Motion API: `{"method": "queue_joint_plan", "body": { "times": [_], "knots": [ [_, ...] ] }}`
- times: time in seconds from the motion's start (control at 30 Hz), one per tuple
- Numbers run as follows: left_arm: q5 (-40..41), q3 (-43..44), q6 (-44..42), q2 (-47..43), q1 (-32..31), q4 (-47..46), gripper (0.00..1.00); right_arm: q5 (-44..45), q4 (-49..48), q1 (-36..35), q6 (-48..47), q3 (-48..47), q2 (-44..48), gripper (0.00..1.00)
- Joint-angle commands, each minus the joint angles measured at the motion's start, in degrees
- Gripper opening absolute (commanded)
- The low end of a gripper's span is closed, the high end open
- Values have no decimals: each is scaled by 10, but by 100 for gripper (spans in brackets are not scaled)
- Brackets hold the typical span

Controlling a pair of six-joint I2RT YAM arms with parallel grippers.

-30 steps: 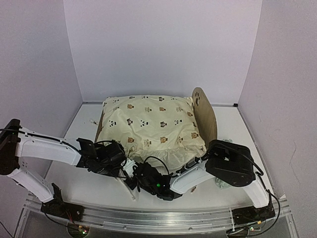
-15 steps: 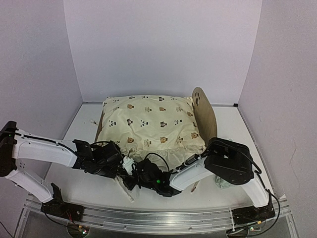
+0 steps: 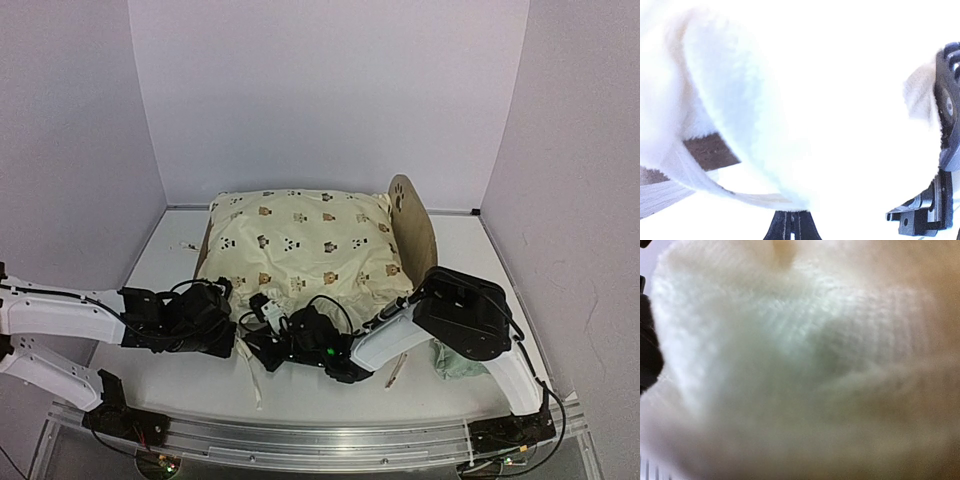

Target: Set up the pet bed

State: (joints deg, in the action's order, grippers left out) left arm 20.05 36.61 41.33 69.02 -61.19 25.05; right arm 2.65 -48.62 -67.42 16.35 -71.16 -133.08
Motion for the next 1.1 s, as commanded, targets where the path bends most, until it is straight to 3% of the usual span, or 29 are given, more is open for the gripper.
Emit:
{"method": "queue_joint_plan", "body": {
  "times": [0.0,0.33,0.77,0.9,1.07],
  "knots": [
    [-5,-6,-12,2,-2,-25,0,-22,-22,13,34,8,10,19],
    [-11,-3,-15,2,-2,-28,0,-45,-51,18,40,6,8,31],
    [-19,-2,-20,7,-2,-31,0,-27,-68,21,38,-21,-6,39],
    [-22,-3,-23,7,-2,-31,0,-27,-71,21,34,-34,-17,37],
    [-24,-3,-26,12,-2,-30,0,-13,-79,21,28,-43,-22,27]
  ]
}}
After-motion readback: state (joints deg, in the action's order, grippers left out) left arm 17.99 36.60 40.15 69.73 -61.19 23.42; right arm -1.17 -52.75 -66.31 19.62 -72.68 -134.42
